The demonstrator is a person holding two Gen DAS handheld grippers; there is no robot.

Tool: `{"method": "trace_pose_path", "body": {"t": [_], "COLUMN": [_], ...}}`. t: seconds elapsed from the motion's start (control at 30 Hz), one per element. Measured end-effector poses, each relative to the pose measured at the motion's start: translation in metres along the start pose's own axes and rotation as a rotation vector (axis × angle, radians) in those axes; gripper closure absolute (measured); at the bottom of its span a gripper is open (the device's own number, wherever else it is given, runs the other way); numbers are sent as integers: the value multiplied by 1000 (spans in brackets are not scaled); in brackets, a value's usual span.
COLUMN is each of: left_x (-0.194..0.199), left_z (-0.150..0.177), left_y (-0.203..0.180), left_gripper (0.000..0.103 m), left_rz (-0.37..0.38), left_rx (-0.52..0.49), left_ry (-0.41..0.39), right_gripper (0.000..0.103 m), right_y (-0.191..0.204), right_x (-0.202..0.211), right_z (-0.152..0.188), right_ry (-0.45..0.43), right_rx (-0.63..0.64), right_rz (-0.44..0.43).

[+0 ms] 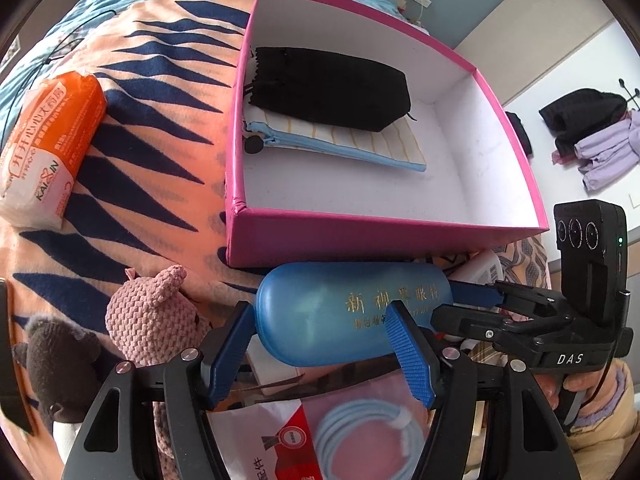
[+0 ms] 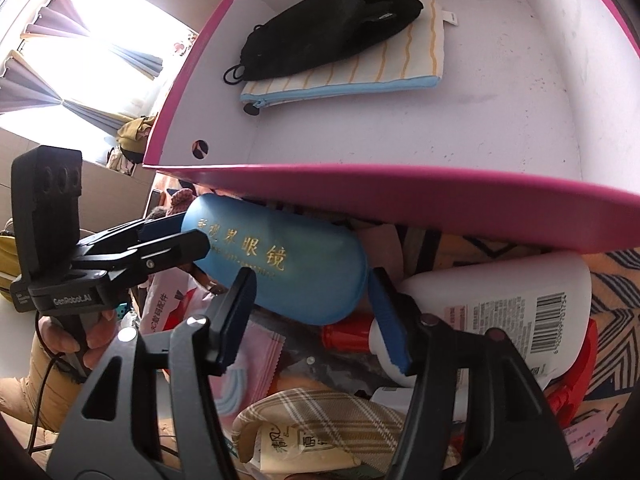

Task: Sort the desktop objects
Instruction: 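Grasp the blue glasses case with the right gripper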

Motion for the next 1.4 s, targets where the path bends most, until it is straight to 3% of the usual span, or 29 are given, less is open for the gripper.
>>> {"method": "trace_pose_path", "body": {"t": [0.4, 0.87, 1.4], "left_x": [0, -3, 16], "left_z": [9, 15, 21], "left_y": [-9, -10, -28], "left_gripper": [34, 32, 33], "left_rz": [-32, -63, -52], "left_rx": [5, -30, -31], "left_ry": [-6, 25, -6], "right_gripper": [41, 37, 38], "right_y": [4, 2, 17], "right_x": [12, -4, 29], "right_z": [8, 5, 14], "right_ry": [-32, 11, -73], "right_rx": [17, 24, 64], "right_rz": [37, 23, 83]}}
Point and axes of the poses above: each gripper's, at about its wrist camera, not at the fingertips, and x roughly against the way its jaws point, y to its left, z to its underside, the point moved 1 cm from there along -x, roughly the way its jaws point, and after that the axes turned 6 degrees about x, right-handed, at the moved point
